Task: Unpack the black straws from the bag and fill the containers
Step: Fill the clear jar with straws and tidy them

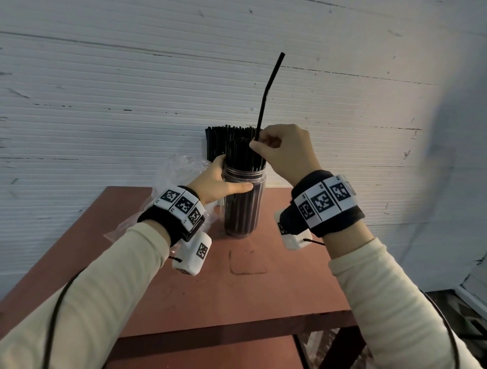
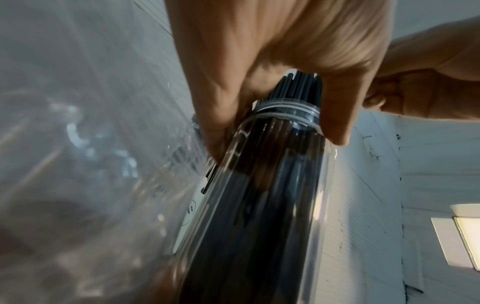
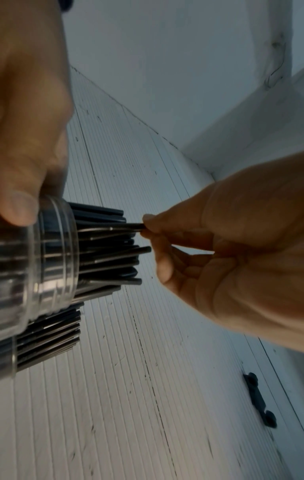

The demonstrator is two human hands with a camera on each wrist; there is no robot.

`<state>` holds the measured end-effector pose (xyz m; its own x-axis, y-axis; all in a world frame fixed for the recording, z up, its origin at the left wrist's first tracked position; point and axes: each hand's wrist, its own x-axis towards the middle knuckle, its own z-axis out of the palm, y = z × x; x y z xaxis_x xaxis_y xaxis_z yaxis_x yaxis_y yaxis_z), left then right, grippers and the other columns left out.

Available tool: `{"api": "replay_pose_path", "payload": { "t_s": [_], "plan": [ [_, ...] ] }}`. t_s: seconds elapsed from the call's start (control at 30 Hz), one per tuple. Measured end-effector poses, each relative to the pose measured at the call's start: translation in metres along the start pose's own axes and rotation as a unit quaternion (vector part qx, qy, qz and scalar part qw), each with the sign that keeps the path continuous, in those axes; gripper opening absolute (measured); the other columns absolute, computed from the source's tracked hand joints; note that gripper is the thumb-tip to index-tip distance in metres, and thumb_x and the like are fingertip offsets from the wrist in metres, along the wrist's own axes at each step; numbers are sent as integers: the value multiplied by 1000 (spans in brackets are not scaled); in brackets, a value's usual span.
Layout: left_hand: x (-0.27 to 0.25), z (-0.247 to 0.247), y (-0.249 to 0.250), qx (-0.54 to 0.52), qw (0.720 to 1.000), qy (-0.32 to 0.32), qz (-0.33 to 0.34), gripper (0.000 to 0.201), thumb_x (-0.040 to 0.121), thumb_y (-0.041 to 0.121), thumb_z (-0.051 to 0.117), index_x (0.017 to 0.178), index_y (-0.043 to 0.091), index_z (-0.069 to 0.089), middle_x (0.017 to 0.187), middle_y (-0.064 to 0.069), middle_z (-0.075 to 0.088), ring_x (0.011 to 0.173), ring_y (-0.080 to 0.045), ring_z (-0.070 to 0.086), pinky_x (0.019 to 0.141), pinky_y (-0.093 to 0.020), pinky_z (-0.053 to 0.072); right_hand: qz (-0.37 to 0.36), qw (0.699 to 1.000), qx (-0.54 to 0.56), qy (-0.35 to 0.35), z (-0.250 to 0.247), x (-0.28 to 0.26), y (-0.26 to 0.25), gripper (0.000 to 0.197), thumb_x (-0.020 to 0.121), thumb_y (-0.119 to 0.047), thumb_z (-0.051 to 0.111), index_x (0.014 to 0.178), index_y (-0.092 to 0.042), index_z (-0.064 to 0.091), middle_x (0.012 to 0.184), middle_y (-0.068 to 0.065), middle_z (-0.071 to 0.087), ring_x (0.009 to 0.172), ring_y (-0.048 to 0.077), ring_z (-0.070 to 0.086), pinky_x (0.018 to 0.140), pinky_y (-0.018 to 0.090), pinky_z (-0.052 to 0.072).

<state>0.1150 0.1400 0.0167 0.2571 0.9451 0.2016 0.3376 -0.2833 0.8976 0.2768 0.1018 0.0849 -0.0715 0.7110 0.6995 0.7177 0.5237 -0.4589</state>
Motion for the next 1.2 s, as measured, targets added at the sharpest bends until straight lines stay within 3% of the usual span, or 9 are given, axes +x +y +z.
{"api": "replay_pose_path", "payload": {
  "t_s": [0.13,0.3,0.43,0.5,0.73,0.87,0.97,1.07,1.2],
  "plan": [
    [-1,1,-2,11,1000,13,9,84,78,18,79,145,14,29,124,8,51,116,-8,49,96,-22,35,-6,1000,-24,10,-1,-3,1,18,83,-23,73,69,-14,64,61,-15,48,58,-3,45,58,1,34],
    [-1,5,-4,25,999,38,21,81,77,19,80,143,14,32,121,8,53,113,-9,51,96,-22,35,17,997,62,39,-1,5,-5,12,84,-22,70,92,-13,70,77,-7,63,66,2,56,63,5,42],
    [-1,6,-6,31,998,47,25,82,76,21,81,143,14,33,123,5,56,114,-12,54,97,-23,36,22,993,85,77,7,7,-13,8,88,-17,65,85,-10,65,70,-3,65,67,10,66,65,16,53],
    [-1,6,-6,32,998,47,24,84,76,22,81,143,14,32,127,3,56,116,-12,53,100,-24,37,27,991,93,89,11,4,-14,8,88,-16,65,83,-10,64,66,-4,65,63,7,67,66,20,56],
    [0,5,-5,16,999,38,16,86,76,20,82,144,12,30,120,5,57,113,-10,53,95,-22,36,54,996,55,35,31,-21,-6,13,88,-11,67,78,-14,59,69,-1,62,60,8,66,56,8,47],
    [1,6,-8,-1,999,39,14,86,76,17,82,144,11,29,124,2,59,117,-12,54,99,-24,40,76,995,52,47,37,-31,0,9,85,-16,69,81,-16,61,70,-4,61,70,12,66,68,21,53],
    [1,6,-12,-5,999,42,16,90,72,24,84,144,14,30,128,0,60,121,-14,54,107,-33,39,59,994,54,68,33,-26,-5,10,86,-23,67,89,-15,62,67,-10,57,64,3,55,63,14,46],
    [1,6,-12,-6,999,46,20,89,73,23,84,144,13,31,129,0,58,121,-14,53,103,-28,38,40,993,46,101,35,-20,-9,11,88,-19,63,84,-9,65,70,-2,62,70,14,58,68,23,48],
    [1,6,-11,-4,999,39,24,90,73,22,84,145,13,30,130,0,57,119,-12,53,98,-24,36,48,994,16,94,37,-17,-6,12,89,-16,63,80,-8,64,75,5,64,70,16,55,59,8,36]
  ]
}}
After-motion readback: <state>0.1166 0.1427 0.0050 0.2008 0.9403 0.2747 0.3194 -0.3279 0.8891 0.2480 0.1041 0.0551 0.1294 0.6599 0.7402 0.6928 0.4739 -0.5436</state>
